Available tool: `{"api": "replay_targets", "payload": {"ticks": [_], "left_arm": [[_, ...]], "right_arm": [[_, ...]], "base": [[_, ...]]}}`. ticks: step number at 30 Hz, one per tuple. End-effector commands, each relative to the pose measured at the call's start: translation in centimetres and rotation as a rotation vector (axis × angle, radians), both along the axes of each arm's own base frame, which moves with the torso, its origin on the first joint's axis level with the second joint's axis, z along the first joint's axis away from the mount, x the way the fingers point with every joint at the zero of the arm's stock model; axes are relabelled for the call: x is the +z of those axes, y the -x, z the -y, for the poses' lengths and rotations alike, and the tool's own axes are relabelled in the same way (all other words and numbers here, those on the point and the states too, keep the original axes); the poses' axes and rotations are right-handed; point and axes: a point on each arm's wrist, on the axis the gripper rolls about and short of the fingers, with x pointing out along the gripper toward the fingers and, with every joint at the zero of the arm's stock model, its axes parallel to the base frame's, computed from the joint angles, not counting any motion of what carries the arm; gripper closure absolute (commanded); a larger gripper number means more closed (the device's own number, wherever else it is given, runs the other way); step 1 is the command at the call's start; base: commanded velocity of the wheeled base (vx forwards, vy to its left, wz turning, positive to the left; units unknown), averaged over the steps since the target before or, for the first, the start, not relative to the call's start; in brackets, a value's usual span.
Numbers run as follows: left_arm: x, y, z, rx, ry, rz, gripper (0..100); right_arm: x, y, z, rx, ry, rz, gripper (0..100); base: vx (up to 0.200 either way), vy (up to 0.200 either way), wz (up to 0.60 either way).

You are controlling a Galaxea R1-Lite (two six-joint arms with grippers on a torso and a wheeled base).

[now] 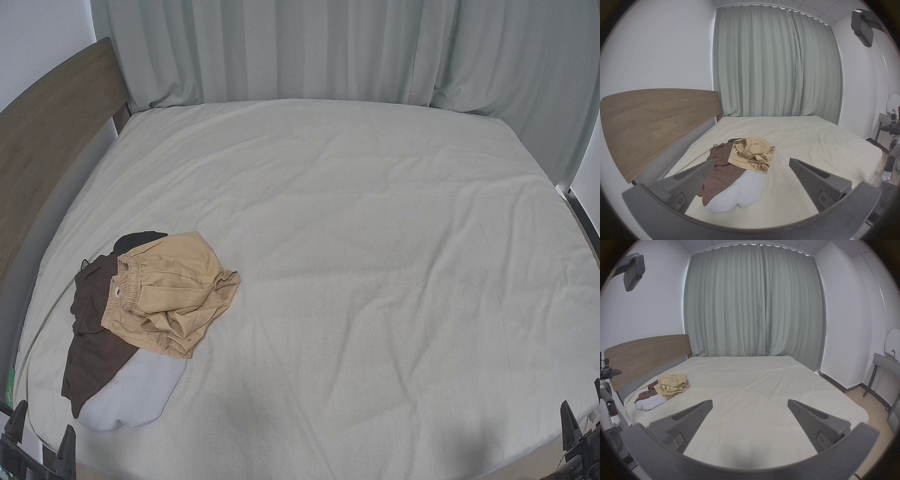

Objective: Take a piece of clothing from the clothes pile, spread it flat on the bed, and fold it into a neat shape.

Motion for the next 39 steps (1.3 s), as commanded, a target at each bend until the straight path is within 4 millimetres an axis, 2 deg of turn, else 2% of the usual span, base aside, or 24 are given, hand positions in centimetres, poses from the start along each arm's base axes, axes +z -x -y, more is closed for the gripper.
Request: {"api": "replay_targets", "payload": {"ticks": [1,31,33,36,39], "left_arm": [[-0.5,0.0,0.0,-0.002,-0.008,0.001,0],[-0.4,0.0,0.0,-0.005,0.012,0.008,0],[0.4,0.2,0.0,-0.004,0.014,0.056,0],[3.9,1.0,0.0,-0.007,0.018,0.157,0],[4.6,0.6,-0.1,-0.031,0.023,0.125,0]], "right_arm": [[-0.5,-0.1,0.0,0.0,0.001,-0.009,0],[-0.5,-0.1,0.0,0.0,-0.002,-0.009,0],[-0.5,-0.1,0.0,0.0,-0.002,-0.009,0],[-0.5,-0.1,0.0,0.0,0.0,-0.009,0],[-0.5,-0.1,0.0,0.002,0.0,-0.011,0]], "base": [[0.0,0.0,0.0],[0.0,0.0,0.0],[0.0,0.0,0.0],[0.0,0.0,0.0],[0.0,0.0,0.0]]}}
